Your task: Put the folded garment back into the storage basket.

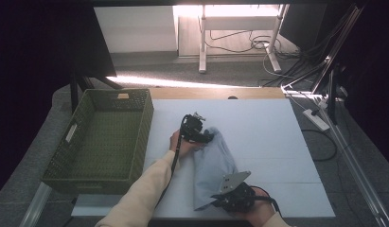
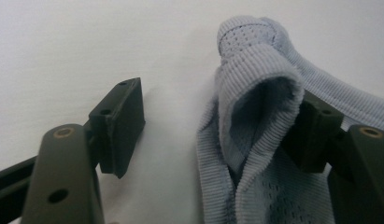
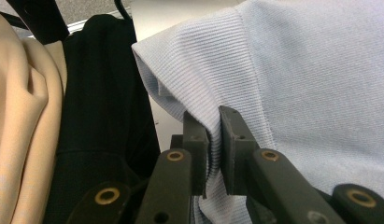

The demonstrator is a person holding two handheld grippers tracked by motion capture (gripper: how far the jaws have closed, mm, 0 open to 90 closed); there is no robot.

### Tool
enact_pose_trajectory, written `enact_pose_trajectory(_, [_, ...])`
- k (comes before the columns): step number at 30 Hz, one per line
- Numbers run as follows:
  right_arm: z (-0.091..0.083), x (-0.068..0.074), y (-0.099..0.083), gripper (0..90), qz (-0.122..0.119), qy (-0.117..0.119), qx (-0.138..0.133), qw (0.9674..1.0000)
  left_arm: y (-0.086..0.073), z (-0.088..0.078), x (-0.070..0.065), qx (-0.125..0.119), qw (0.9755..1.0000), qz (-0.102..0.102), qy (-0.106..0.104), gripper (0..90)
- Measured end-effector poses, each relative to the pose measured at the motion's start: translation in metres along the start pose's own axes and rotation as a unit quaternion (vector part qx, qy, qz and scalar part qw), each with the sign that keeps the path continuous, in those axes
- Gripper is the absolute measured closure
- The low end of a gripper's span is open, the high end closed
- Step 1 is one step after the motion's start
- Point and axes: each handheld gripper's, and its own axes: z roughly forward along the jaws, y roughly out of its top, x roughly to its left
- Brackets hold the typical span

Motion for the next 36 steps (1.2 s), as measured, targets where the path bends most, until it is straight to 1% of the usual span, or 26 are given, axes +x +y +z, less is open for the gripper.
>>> enact_pose_trajectory(2, [0.0,0.0,0.0,82.1,0.0,0.0,0.0,1.0,0.0,0.0,0.0,-0.002,1.0,0.0,-0.007,31.6])
enact_pose_trajectory(5, [0.0,0.0,0.0,82.1,-0.001,0.001,0.0,1.0,-0.001,0.0,0.0,-0.006,0.9995,-0.001,-0.032,40.4])
enact_pose_trajectory(6, [0.0,0.0,0.0,82.1,-0.001,0.001,0.001,1.0,-0.001,0.0,-0.001,-0.005,0.999,0.002,-0.044,43.9])
enact_pose_trajectory(8, [0.0,-0.001,0.0,82.1,-0.001,0.001,0.002,1.0,-0.001,0.001,-0.003,-0.002,0.9979,0.006,-0.065,53.8])
enact_pose_trajectory(9, [0.001,0.0,0.0,82.1,0.0,0.002,0.001,1.0,-0.001,0.001,-0.005,-0.001,0.9972,0.009,-0.074,60.2])
enact_pose_trajectory(10, [0.0,0.0,0.0,82.1,0.0,0.001,0.001,1.0,-0.001,0.001,-0.006,0.0,0.9968,0.011,-0.079,65.1])
enact_pose_trajectory(12, [0.0,0.0,0.0,82.1,-0.001,0.001,0.002,1.0,-0.002,0.0,-0.008,-0.001,0.9967,0.017,-0.079,72.9])
enact_pose_trajectory(15, [0.001,-0.001,0.0,82.1,0.0,0.001,0.002,1.0,-0.001,-0.002,-0.011,0.0,0.9972,0.025,-0.071,79.8])
enact_pose_trajectory(16, [0.0,-0.001,0.0,82.1,0.0,0.0,0.002,1.0,-0.001,-0.002,-0.011,0.0,0.9972,0.025,-0.071,80.6])
enact_pose_trajectory(17, [0.0,-0.001,0.0,82.1,0.001,0.0,0.001,1.0,0.0,-0.005,-0.012,0.0,0.9973,0.03,-0.068,81.0])
enact_pose_trajectory(19, [0.0,-0.001,0.0,82.1,0.0,-0.001,-0.001,1.0,0.001,-0.008,-0.013,-0.005,0.9973,0.032,-0.066,81.6])
enact_pose_trajectory(23, [-0.001,-0.001,0.0,82.1,-0.004,-0.004,-0.004,1.0,0.004,-0.018,-0.013,-0.022,0.9972,0.037,-0.062,81.8])
enact_pose_trajectory(26, [-0.003,0.0,0.001,82.2,-0.003,-0.007,-0.009,0.9999,0.006,-0.026,-0.013,-0.039,0.9968,0.036,-0.06,81.9])
enact_pose_trajectory(29, [-0.004,0.0,0.001,82.1,0.0,-0.008,-0.013,0.9999,0.01,-0.035,-0.013,-0.05,0.9962,0.038,-0.06,82.0])
enact_pose_trajectory(36, [-0.003,0.0,0.004,82.2,-0.001,-0.011,-0.019,0.9997,0.016,-0.048,-0.016,-0.06,0.9956,0.044,-0.058,82.0])
